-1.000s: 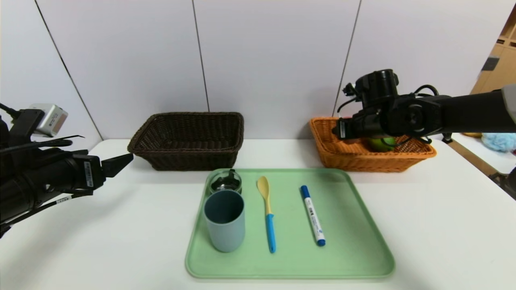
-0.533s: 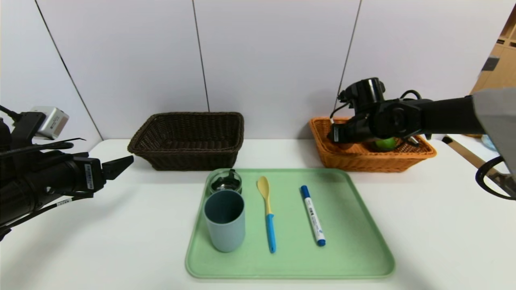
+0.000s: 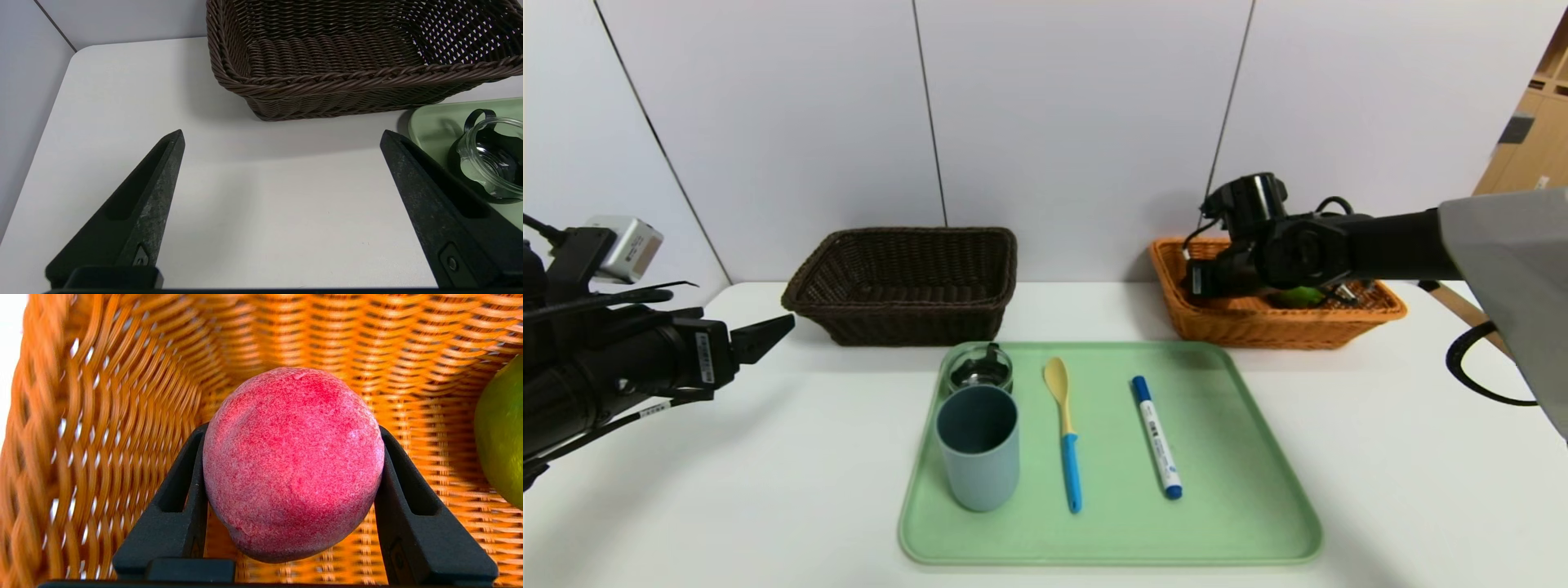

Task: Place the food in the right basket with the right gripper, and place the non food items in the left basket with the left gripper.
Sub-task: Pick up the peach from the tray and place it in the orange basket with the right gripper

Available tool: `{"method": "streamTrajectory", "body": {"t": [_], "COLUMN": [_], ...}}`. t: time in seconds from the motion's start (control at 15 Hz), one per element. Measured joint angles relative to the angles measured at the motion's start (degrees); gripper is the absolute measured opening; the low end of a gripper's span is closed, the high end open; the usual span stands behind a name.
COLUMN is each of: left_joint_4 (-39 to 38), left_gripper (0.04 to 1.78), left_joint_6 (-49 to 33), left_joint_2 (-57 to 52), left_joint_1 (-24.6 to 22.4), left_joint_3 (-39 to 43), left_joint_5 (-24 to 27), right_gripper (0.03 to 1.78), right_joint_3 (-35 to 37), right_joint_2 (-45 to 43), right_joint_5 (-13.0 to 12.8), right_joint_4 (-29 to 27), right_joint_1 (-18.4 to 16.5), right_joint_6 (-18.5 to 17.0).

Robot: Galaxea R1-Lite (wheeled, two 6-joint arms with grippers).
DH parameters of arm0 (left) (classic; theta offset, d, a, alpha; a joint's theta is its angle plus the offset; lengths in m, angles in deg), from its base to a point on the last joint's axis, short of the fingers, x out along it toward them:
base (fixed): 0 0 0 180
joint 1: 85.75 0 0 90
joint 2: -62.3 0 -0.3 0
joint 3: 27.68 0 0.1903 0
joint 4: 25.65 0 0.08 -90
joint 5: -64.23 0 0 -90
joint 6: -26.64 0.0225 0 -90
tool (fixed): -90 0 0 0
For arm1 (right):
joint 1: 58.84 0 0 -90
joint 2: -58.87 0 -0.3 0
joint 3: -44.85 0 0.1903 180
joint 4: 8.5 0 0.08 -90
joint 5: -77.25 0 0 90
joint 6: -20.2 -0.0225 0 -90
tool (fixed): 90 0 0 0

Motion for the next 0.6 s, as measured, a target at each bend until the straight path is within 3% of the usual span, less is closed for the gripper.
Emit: {"method": "streamTrajectory", "body": {"t": [0.47,0.6], "left_joint_4": [0.0,0.0], "left_gripper": [1.69,1.69], "left_joint_6": [0.0,0.0], "left_joint_2": [0.5,0.5], "left_joint_1": [0.0,0.0], "left_joint_3": [0.0,0.0], "left_joint_5": [0.0,0.0], "right_gripper": [1.10,1.25], "right_joint_3": [-1.7,-1.7], "right_joint_2": [0.7,0.6], "right_joint_5": [-0.5,-0.5], "right_joint_4": [-1.7,-2.8], "right_joint_1": [0.1,0.1], "right_joint_6": [-1.2,-1.2]}}
